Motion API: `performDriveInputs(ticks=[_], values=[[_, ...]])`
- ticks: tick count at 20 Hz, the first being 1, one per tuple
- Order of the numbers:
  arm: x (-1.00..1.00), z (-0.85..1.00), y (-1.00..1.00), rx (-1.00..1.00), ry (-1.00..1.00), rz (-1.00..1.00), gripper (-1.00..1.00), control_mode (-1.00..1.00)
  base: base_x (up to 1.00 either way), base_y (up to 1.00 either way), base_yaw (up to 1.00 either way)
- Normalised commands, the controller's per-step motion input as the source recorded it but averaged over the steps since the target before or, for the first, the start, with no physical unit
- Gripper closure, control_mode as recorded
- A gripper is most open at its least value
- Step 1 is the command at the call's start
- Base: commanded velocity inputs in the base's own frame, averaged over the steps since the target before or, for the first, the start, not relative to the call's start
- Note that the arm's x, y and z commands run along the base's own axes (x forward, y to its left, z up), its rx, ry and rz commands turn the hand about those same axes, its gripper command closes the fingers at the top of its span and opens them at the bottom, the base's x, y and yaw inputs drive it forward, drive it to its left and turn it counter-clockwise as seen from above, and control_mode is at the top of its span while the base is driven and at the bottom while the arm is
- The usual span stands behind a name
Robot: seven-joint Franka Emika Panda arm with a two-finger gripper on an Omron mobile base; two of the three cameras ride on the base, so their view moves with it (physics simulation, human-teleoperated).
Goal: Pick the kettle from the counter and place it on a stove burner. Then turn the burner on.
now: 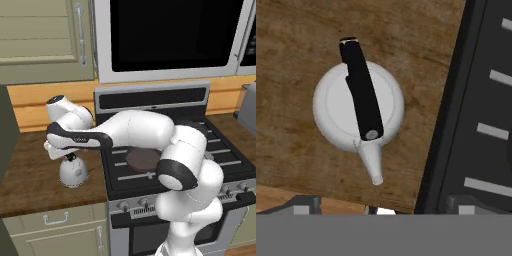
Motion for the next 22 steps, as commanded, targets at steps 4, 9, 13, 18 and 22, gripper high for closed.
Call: performDriveInputs(ticks=[4,9,13,18,22], values=[[0.21,-0.27,0.1,0.0,0.01,0.0,-1.0,-1.0,0.0,0.0,0.0],[0.3,-0.26,0.11,0.0,0.0,0.0,-1.0,-1.0,0.0,0.0,0.0],[0.4,-0.29,0.08,0.0,0.0,0.0,-1.0,-1.0,0.0,0.0,0.0],[0.31,-0.34,0.02,-0.02,0.0,0.0,-1.0,-1.0,0.0,0.0,0.0],[0.17,-0.28,0.0,-0.01,0.0,0.0,-1.0,-1.0,0.0,0.0,0.0]])
